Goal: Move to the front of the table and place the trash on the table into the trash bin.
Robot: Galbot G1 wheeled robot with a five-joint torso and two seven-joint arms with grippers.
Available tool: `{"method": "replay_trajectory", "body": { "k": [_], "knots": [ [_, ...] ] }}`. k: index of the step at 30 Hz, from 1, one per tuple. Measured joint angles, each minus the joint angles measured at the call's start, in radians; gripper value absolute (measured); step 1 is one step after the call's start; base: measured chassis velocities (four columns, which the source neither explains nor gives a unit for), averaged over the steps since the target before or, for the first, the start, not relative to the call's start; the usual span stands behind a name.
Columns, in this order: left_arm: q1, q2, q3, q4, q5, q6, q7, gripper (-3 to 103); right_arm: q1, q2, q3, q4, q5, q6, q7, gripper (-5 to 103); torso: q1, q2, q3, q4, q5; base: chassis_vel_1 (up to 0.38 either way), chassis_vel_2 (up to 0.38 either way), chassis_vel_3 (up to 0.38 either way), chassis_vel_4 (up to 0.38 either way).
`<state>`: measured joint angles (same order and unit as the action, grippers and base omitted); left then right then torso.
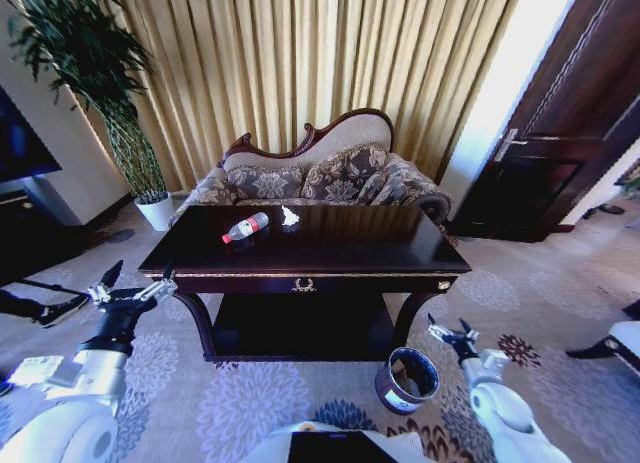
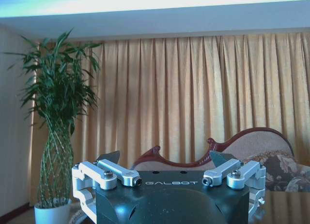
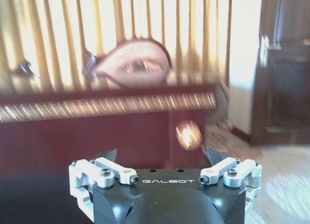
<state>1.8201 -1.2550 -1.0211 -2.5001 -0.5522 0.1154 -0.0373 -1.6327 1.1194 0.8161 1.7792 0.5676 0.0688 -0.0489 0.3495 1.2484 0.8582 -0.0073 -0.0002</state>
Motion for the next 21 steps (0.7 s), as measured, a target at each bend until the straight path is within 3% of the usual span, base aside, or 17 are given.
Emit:
{"method": "replay_trajectory", "body": {
  "k": [4, 6, 9, 21],
  "knots": [
    [0.002, -0.005, 0.003, 0.0, 0.013, -0.002, 0.003, 100, -0.074, 0.047, 0.025, 0.312, -0.001, -0.022, 0.001, 100, 0.0, 0.0, 0.0, -0.0001, -0.0005, 0.0, 0.0, 0.0, 0.0],
    [0.003, -0.006, 0.003, 0.0, 0.013, -0.003, 0.003, 100, -0.076, 0.052, 0.024, 0.339, -0.006, -0.032, 0.004, 100, 0.0, 0.0, 0.0, -0.0002, -0.0004, 0.0, 0.0, 0.0, 0.0],
    [0.007, -0.012, 0.003, 0.0, 0.014, -0.003, 0.003, 100, -0.065, 0.069, -0.005, 0.455, -0.05, -0.117, 0.038, 100, 0.0, 0.0, 0.0, -0.0001, -0.0003, 0.0, 0.0, 0.0, 0.0],
    [0.01, -0.011, -0.002, 0.0, 0.028, 0.024, -0.007, 100, -0.014, 0.056, -0.043, 0.532, -0.077, -0.224, 0.052, 100, 0.0, 0.0, 0.0, -0.0001, 0.0, 0.0, 0.0, 0.0, 0.0]
  ]
}}
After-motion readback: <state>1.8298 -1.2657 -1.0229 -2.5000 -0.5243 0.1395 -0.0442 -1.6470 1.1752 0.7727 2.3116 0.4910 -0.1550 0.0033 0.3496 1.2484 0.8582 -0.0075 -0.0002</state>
